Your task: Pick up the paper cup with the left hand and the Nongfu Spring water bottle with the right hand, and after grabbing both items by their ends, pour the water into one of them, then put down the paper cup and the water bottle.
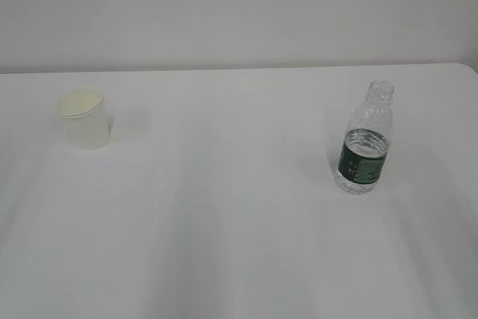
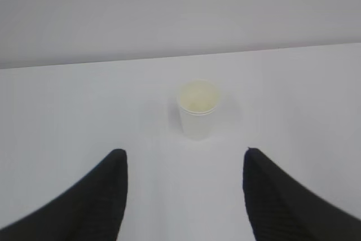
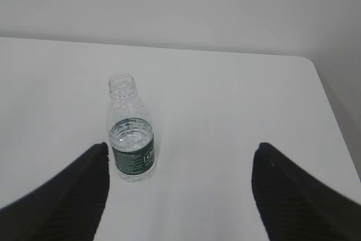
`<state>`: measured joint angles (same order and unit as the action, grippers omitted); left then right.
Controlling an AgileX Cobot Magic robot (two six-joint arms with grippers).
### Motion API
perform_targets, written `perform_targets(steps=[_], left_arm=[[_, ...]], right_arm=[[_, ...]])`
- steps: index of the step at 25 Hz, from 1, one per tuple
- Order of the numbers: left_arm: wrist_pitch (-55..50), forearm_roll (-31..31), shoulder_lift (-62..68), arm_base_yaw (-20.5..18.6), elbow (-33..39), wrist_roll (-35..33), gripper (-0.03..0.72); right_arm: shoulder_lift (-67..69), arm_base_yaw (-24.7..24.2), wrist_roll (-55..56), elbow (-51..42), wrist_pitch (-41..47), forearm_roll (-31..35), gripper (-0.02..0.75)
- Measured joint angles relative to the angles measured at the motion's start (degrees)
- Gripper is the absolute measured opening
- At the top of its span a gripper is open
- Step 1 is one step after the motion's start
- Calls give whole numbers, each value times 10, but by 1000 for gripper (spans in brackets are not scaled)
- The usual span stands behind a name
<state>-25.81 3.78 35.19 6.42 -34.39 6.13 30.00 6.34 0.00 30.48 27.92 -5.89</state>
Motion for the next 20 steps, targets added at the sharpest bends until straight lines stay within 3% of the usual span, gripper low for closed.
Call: perform_targets(steps=[20], left_arm=[[101,16,121,0,0,0,461]], right_arm=[[146,0,0,0,-138,0,588]])
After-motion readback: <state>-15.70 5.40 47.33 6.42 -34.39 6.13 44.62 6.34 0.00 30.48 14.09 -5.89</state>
